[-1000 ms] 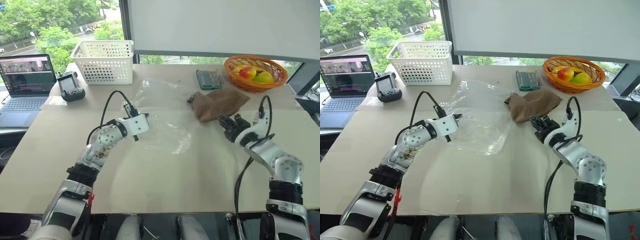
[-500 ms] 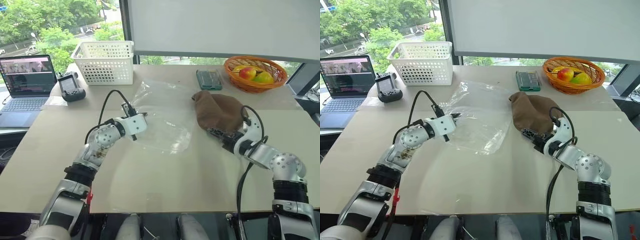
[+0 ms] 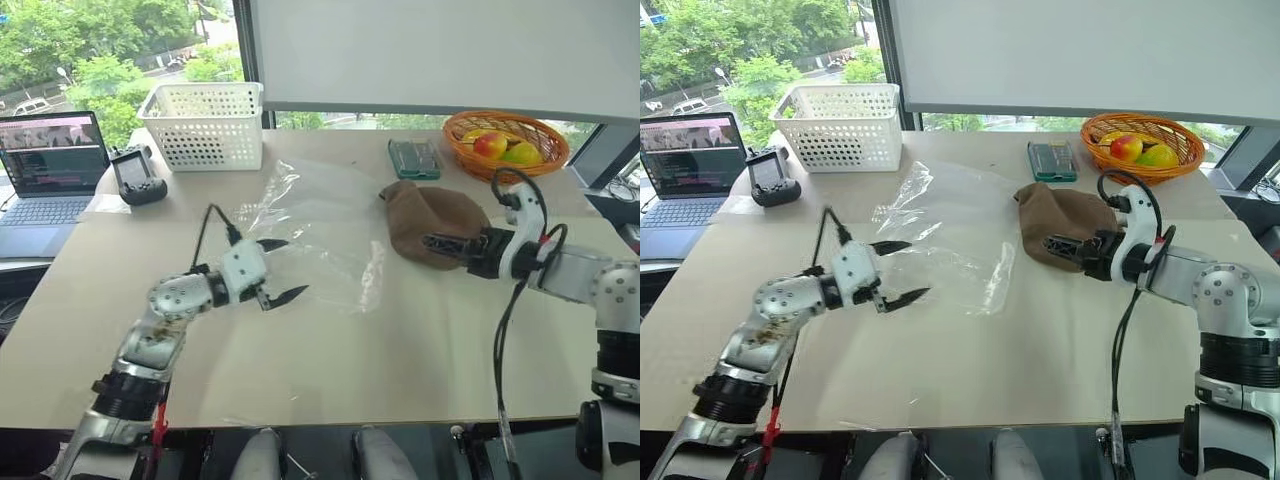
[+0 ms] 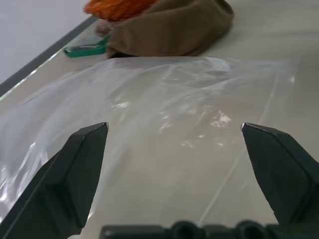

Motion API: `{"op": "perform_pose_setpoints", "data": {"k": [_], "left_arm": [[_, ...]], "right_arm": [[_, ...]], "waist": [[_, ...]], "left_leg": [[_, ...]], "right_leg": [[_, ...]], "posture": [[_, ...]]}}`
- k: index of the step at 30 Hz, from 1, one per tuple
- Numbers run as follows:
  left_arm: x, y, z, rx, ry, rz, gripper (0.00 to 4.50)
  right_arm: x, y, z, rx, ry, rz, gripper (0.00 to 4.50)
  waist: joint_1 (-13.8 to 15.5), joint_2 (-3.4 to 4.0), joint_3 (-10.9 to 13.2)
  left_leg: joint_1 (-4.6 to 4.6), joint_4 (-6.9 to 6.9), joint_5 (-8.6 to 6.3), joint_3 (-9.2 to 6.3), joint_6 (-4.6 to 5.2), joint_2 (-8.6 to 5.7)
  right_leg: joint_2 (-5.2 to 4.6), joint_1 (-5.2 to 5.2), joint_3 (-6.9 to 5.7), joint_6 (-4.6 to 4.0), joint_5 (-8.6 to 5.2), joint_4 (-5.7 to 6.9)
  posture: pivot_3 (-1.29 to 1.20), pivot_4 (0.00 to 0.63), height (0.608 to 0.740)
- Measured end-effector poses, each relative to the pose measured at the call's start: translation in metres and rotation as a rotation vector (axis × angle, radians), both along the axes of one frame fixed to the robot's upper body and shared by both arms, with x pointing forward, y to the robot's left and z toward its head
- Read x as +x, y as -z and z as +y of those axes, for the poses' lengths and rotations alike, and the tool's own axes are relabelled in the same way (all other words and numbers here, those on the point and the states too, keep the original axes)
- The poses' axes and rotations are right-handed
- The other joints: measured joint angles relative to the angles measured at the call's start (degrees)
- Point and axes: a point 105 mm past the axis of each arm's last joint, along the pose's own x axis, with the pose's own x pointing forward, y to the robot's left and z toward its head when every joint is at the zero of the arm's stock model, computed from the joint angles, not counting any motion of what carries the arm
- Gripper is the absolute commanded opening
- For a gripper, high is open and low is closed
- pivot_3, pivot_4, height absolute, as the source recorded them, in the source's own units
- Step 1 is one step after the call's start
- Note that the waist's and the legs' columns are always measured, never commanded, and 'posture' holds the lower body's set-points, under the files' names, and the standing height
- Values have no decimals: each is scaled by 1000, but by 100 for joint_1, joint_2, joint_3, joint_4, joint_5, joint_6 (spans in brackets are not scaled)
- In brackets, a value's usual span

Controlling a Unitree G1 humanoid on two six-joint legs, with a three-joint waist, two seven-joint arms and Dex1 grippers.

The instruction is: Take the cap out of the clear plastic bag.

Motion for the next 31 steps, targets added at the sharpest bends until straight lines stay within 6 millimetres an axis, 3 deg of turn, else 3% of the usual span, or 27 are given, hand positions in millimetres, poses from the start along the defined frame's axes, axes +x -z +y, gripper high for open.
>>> {"op": "perform_pose_setpoints", "data": {"k": [5, 9, 12, 15, 20, 24, 31], "left_arm": [[-12, -19, 32, -251, -118, 155, 4446], [-24, -10, 71, -382, -300, 284, 4446], [-24, -8, 108, -496, -537, 250, 4446], [-28, -1, 129, -562, -677, 226, 4446], [-40, 35, 138, -547, -851, 215, 4446], [-50, 44, 145, -502, -942, 137, 4446], [-55, 68, 135, -477, -986, 103, 4446]], "right_arm": [[-8, 4, -9, -75, -15, -40, 4500], [-7, 25, -28, -131, 78, -90, 4500], [-5, 35, -41, -147, 172, -147, 4500], [-6, 44, -49, -177, 233, -178, 4500], [-13, 71, -52, -283, 270, -212, 4500], [-14, 83, -49, -320, 285, -258, 4500], [-11, 110, -49, -400, 325, -285, 4500]], "waist": [[40, -1, 0], [29, -1, 0], [26, -1, 0], [34, 0, 0], [40, -2, 0], [28, -1, -2], [38, -3, -1]], "left_leg": [[0, 0, -1, -5, -1, 0], [3, 2, 0, -1, -1, -1], [17, 1, -1, 0, -1, 0], [25, 1, -1, 3, -2, -3], [29, -6, -1, 5, -4, -3], [48, -13, -1, 14, -8, -3], [96, -21, -1, 15, -9, -1]], "right_leg": [[-3, 5, -7, 8, -8, -3], [-3, 2, -4, 6, -8, 4], [-2, 12, -3, 4, -7, 5], [-4, 19, -1, 2, -7, 6], [-4, 20, -1, -6, -10, 3], [-7, 32, 6, -14, -12, 4], [-6, 87, 0, -31, -34, -10]], "posture": [[0, 150, 740], [0, 150, 740], [0, 150, 740], [0, 150, 740], [0, 150, 740], [0, 150, 740], [0, 150, 740]]}}
